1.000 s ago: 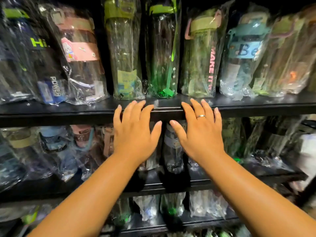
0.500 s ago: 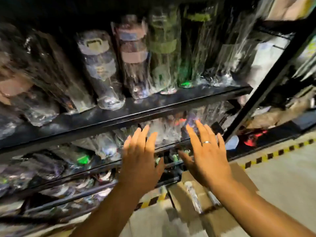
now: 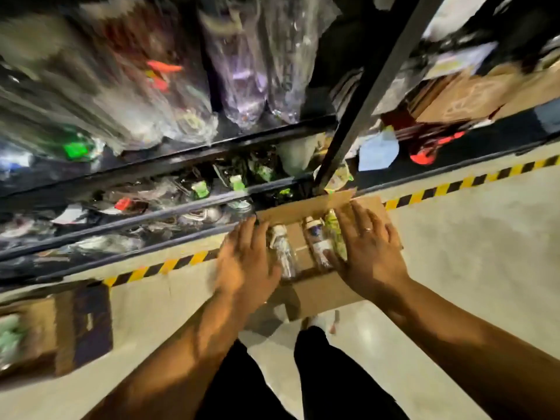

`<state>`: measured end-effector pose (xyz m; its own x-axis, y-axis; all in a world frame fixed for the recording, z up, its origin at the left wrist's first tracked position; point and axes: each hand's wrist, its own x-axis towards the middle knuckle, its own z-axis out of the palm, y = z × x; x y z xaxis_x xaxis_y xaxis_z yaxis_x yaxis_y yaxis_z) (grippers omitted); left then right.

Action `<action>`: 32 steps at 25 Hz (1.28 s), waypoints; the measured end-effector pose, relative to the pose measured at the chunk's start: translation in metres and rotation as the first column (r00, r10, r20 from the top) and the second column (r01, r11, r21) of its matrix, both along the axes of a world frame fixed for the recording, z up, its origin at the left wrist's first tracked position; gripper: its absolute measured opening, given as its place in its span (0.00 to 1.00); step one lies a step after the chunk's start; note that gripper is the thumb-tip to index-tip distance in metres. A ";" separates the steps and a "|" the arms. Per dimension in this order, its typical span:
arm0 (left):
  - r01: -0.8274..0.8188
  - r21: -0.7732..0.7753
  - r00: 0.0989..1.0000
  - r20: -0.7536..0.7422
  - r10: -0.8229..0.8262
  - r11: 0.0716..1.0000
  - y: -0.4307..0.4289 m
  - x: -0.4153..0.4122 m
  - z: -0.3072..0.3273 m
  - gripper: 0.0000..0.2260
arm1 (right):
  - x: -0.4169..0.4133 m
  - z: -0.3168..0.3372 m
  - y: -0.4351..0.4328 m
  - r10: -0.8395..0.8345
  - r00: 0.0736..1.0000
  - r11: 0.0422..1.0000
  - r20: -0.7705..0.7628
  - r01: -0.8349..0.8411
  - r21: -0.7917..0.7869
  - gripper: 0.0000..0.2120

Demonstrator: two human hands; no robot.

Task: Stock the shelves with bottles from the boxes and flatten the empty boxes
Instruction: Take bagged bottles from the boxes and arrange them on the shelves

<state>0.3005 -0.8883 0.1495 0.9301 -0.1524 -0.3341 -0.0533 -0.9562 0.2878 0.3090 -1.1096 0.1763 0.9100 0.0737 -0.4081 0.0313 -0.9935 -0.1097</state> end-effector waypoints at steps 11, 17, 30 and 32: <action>-0.107 -0.035 0.980 -0.175 0.100 0.994 -0.077 0.005 -0.323 0.32 | 0.012 -0.385 -0.064 -0.225 0.914 0.974 -0.339 0.219 -0.056 0.42; -0.131 -0.100 0.954 -0.284 0.098 0.986 -0.094 0.006 -0.455 0.36 | 0.036 -0.568 -0.112 -0.520 0.777 0.842 -0.355 0.535 -0.064 0.47; -0.542 -0.362 0.780 -0.552 0.294 0.758 -0.087 0.012 -0.469 0.26 | 0.009 -0.527 -0.090 -0.665 0.473 0.232 -0.578 0.866 0.442 0.48; -0.580 -0.364 0.749 -0.590 0.302 0.728 -0.090 0.014 -0.462 0.25 | -0.011 -0.496 -0.067 -0.596 0.483 0.170 -0.642 0.857 0.486 0.42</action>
<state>0.3149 -0.9785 -0.3129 0.6784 -0.0359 -0.7338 0.6070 -0.5353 0.5873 0.2981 -1.1764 -0.3195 0.5758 -0.2093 -0.7903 -0.8167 -0.1017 -0.5681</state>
